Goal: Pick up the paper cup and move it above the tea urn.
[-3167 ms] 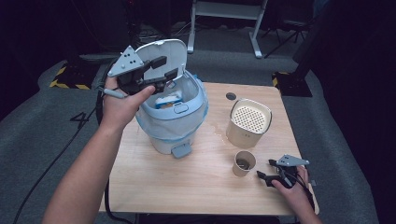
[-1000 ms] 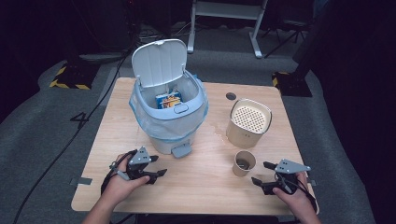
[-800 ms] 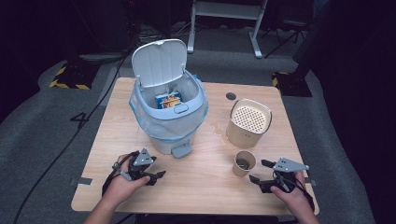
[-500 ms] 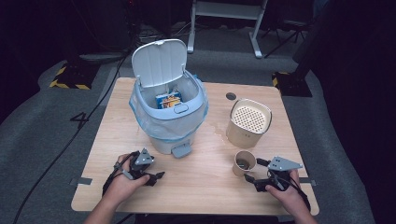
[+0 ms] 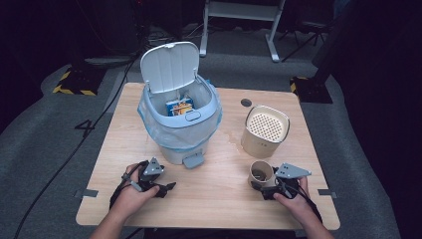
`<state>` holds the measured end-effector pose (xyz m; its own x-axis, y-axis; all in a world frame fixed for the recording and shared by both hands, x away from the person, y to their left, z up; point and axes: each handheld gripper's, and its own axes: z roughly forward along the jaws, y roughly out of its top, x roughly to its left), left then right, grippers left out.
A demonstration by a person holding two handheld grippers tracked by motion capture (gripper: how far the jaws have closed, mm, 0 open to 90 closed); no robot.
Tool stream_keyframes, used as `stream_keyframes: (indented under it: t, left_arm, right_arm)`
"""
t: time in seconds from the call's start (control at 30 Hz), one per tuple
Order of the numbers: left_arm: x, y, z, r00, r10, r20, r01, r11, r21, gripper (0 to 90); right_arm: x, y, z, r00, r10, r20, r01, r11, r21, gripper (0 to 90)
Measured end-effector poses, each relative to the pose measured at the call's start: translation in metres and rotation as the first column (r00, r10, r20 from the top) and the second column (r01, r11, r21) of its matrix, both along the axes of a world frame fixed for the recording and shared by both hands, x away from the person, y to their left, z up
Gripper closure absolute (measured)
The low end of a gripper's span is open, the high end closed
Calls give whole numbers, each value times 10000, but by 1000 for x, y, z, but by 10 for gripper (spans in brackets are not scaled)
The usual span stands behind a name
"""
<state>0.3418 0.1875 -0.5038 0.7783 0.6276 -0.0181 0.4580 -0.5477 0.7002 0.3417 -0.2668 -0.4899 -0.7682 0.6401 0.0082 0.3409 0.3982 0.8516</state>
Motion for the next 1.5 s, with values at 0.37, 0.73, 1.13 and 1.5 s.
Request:
stream_keyframes:
  t: [0.37, 0.73, 1.13, 1.5]
  left_arm:
    - [0, 0, 0, 10000, 2, 8, -2, 10000, 13, 232]
    - [0, 0, 0, 10000, 2, 2, -2, 10000, 0, 231]
    - [5, 1, 0, 9994, -347, -19, 347, 9994, -14, 229]
    - [5, 1, 0, 9994, -345, -16, 345, 9994, -7, 230]
  right_arm:
    - [4, -2, -5, 9997, 84, 239, -110, 9938, 1107, 260]
    - [6, -10, 6, 9974, 544, 480, -606, 9886, 1381, 287]
    - [6, -24, 33, 9922, 900, 863, -1003, 9872, 1240, 289]
    - [12, -34, 66, 9872, 1145, 1113, -1279, 9842, 1221, 294]
